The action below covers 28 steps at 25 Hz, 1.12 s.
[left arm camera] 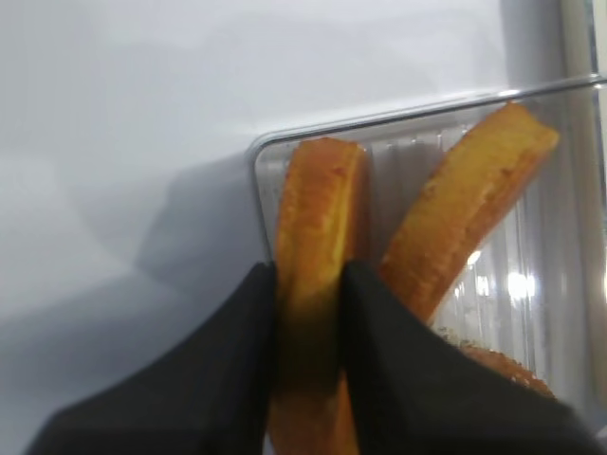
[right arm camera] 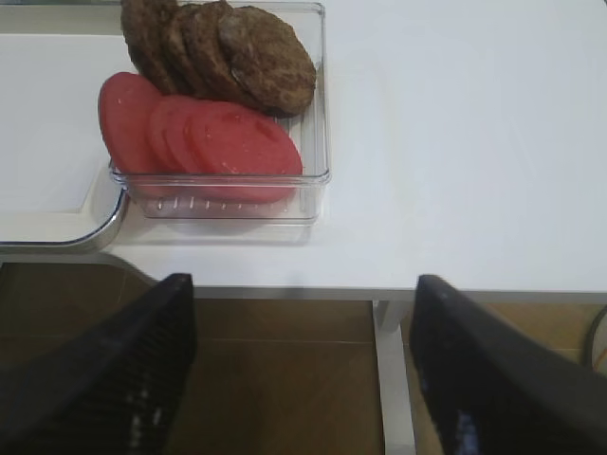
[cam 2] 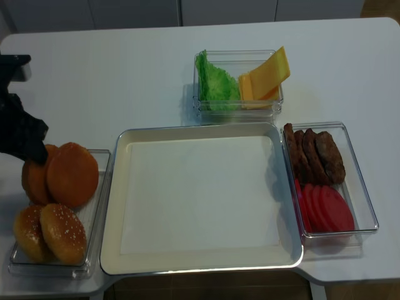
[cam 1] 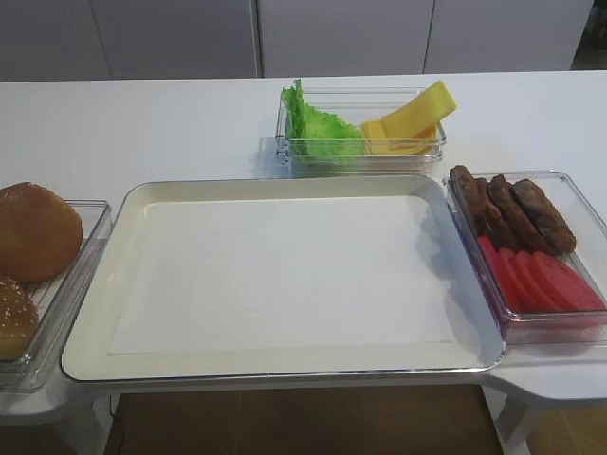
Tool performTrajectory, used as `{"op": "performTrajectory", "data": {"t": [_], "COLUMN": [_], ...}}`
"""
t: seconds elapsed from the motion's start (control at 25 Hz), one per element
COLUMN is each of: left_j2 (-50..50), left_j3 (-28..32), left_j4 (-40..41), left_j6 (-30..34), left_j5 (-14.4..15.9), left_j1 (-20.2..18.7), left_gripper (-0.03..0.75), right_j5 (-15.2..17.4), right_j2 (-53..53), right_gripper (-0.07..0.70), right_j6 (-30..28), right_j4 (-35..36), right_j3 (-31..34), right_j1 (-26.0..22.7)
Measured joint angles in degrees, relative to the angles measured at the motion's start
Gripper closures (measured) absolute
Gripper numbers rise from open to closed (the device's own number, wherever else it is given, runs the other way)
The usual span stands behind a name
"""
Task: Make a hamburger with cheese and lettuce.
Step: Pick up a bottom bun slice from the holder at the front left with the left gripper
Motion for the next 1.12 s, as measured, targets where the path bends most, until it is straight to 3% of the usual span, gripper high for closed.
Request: {"op": "performTrajectory", "data": {"t": [0.88, 1.12], "left_j2": [-12.8, -19.7], "left_j3": [0.0, 0.0], "left_j4": [0.6, 0.7], "left_j6": [0.7, -5.2], "left_j5": [0.3, 0.7], "left_j1": [0.0, -0.4], "left_gripper": [0.571, 0.571], "right_j5": [0.0, 0.0], "right_j2": [0.0, 0.0], "right_gripper": [0.081, 0.082], "right_j6": [0.0, 0.0], "right_j4": [0.0, 0.0], "right_j3": [0.0, 0.0], "right_j1": [0.0, 0.0]}}
